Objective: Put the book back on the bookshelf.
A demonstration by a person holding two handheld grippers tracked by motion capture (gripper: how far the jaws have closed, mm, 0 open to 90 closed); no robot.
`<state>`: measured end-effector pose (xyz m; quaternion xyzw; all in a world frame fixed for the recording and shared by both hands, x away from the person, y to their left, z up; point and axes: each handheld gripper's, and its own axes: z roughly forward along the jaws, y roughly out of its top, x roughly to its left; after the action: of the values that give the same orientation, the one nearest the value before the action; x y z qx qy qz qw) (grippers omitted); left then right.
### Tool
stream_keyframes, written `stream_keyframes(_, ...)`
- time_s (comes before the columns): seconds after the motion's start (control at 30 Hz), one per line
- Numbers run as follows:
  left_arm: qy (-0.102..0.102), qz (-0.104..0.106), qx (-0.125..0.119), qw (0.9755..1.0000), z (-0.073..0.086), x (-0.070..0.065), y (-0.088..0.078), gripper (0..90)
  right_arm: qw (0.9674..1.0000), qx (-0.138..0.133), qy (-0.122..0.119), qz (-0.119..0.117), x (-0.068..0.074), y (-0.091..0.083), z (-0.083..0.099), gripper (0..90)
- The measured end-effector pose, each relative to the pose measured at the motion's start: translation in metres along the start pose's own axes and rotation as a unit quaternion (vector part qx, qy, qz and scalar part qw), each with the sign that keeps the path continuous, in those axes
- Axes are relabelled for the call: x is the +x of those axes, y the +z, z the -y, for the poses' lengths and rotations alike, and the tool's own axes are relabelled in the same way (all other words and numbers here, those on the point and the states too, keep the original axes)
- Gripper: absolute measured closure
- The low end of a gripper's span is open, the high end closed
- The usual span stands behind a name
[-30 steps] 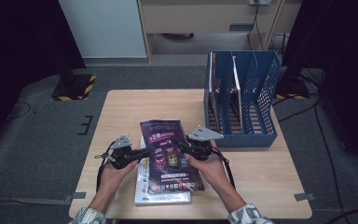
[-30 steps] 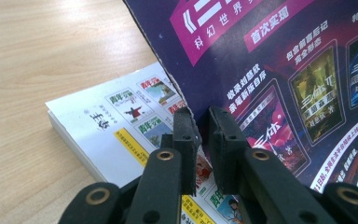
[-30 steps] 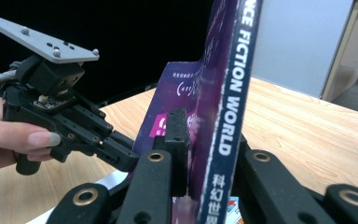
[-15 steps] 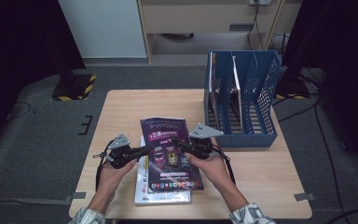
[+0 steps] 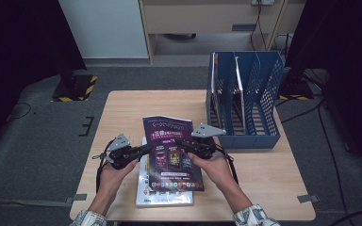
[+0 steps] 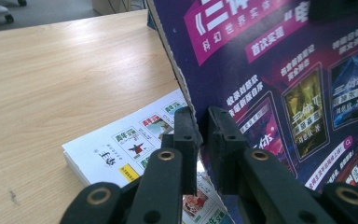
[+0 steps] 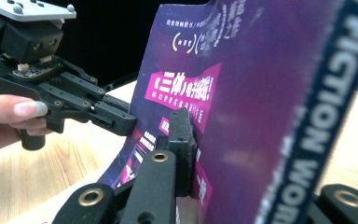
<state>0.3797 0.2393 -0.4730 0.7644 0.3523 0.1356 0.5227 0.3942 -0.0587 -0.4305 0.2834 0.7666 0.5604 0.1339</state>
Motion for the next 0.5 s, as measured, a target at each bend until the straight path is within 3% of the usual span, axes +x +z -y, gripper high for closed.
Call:
stream_keyframes(0.17, -0.016, 0.010, -0.020, 0.9996, 0.004, 0.004, 0.001, 72.1, 0.9997, -0.014, -0.019, 0.000, 0.006, 0.000, -0.004, 82.8)
stream_keyframes(0.23, -0.020, 0.008, -0.017, 0.9996, 0.005, 0.002, 0.005, 61.8, 0.9995, -0.020, -0.025, -0.003, 0.009, 0.000, -0.006, 82.9)
stream_keyframes(0.33, -0.013, 0.018, -0.008, 0.9997, 0.008, 0.001, 0.012, 48.9, 0.9987, -0.036, -0.035, -0.006, 0.011, -0.002, -0.008, 83.2)
stream_keyframes(0.43, -0.019, 0.022, 0.022, 0.9993, 0.012, -0.002, 0.018, 39.9, 0.9978, -0.052, -0.041, -0.010, 0.011, -0.004, -0.009, 83.4)
stream_keyframes(0.5, -0.018, 0.027, 0.032, 0.9990, 0.015, -0.002, 0.021, 38.1, 0.9972, -0.060, -0.045, -0.009, 0.012, -0.005, -0.010, 83.6)
